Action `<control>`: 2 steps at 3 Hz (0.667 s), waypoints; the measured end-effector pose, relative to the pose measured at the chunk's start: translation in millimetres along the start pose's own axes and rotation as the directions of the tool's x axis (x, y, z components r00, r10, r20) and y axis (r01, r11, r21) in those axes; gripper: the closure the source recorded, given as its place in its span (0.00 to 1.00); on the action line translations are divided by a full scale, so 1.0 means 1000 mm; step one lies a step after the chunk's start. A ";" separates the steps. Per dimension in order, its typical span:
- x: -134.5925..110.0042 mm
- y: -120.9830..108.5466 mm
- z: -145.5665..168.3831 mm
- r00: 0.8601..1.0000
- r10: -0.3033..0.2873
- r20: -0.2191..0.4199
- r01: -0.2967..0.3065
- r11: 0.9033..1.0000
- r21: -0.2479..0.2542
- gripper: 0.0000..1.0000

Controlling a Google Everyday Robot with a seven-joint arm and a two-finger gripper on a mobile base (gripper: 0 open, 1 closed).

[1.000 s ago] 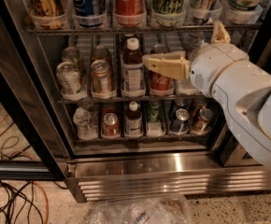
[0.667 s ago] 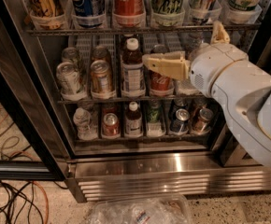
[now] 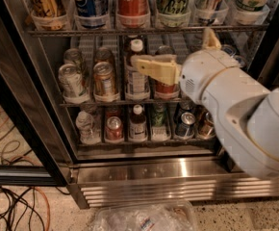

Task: Pick orange can from top shelf of fridge

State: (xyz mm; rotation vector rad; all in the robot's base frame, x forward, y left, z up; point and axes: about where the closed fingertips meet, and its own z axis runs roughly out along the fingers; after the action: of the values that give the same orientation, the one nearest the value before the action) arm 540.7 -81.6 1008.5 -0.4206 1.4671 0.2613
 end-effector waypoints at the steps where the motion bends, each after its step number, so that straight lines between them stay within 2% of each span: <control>1: -0.016 0.034 0.008 0.999 0.024 0.038 -0.023 1.000 -0.010 0.00; 2: -0.033 0.065 0.014 0.997 0.016 0.072 -0.012 0.999 -0.052 0.00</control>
Offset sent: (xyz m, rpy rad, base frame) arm -0.0279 0.1011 0.0343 0.0406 -0.0882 0.1136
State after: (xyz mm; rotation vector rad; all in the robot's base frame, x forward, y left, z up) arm 523.2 -14.6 1034.2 -0.4387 1.3948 0.3232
